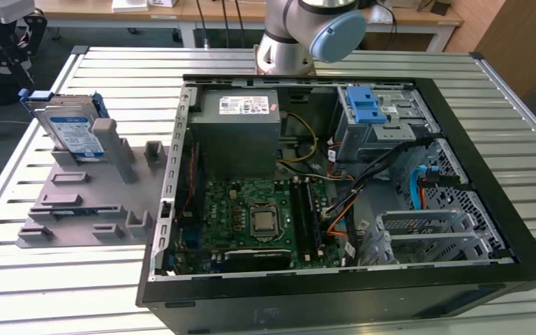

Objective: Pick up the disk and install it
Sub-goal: 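Pick up the disk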

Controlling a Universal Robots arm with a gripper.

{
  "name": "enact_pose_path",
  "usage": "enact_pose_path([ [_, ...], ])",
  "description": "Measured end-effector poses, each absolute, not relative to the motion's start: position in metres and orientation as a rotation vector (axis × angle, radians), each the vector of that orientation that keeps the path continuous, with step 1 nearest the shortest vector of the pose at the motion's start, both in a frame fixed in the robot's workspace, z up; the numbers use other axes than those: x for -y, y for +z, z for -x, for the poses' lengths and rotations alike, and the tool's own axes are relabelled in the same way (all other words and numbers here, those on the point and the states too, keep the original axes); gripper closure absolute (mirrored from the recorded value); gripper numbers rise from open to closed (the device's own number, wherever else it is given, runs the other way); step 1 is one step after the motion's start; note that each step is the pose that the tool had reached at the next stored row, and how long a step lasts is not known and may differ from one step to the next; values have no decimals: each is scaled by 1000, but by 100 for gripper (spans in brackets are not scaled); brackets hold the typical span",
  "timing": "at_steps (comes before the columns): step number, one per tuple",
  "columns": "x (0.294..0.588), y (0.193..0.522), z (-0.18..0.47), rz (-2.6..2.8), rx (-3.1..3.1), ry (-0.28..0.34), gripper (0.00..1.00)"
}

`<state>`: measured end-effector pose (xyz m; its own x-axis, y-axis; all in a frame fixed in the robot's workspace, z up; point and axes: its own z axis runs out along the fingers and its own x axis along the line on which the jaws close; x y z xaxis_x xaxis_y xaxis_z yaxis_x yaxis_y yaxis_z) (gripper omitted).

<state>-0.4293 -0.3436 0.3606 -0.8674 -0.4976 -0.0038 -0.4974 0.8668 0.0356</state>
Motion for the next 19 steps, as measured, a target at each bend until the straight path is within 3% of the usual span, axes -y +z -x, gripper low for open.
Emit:
enact_pose_path([
  [19, 344, 360, 429, -1099, 2933, -54, 89],
])
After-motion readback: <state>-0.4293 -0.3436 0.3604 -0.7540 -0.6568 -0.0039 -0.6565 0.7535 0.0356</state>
